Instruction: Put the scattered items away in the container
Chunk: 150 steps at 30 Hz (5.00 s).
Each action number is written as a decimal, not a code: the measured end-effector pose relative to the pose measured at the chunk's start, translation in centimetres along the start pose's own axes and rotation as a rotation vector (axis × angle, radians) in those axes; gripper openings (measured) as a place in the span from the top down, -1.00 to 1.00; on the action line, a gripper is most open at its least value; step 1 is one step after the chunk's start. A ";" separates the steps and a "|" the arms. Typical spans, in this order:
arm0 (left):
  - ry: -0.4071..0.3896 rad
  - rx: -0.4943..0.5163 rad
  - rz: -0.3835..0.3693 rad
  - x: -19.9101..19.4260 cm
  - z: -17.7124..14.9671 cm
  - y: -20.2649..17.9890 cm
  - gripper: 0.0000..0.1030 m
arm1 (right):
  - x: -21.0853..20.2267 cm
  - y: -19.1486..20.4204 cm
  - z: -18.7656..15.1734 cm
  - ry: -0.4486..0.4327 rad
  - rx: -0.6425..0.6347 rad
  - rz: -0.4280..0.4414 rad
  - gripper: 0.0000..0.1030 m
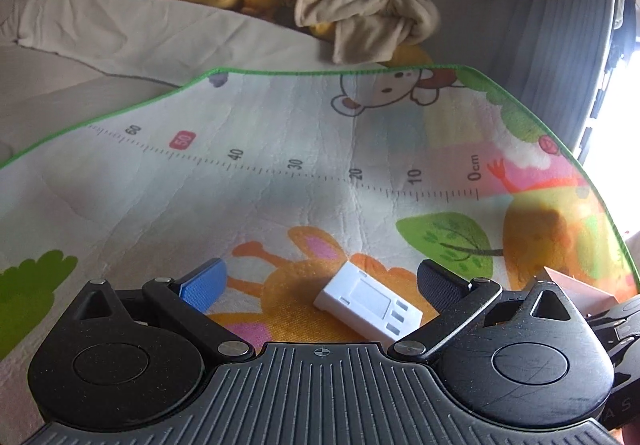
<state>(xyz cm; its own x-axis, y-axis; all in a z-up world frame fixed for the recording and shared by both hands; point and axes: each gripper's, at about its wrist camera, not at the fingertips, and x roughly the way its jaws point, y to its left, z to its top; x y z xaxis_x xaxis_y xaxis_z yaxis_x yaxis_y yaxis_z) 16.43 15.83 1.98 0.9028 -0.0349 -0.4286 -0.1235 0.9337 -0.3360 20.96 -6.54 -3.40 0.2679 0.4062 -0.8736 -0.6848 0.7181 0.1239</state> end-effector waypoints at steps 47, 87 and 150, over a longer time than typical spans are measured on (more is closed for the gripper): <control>0.309 0.688 -0.032 7.2 -2.0 -9.9 -0.99 | -13.3 -6.3 -31.0 -0.495 0.442 -0.180 -1.00; 0.284 0.647 0.036 7.2 -1.6 -8.4 -0.95 | -13.1 -6.4 -31.0 -0.503 0.452 -0.178 -1.00; 0.179 0.568 -0.254 -6.6 -0.5 -14.2 -0.02 | -13.1 -7.2 -31.3 -0.540 0.491 -0.111 -1.00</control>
<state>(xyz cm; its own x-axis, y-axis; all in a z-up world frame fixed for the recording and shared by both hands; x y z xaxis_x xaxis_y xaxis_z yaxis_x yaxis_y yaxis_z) 12.01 2.67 9.17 0.7864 -0.2923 -0.5441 0.3662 0.9301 0.0297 1.13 -34.73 -7.59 0.7010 0.4471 -0.5556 -0.2859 0.8899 0.3554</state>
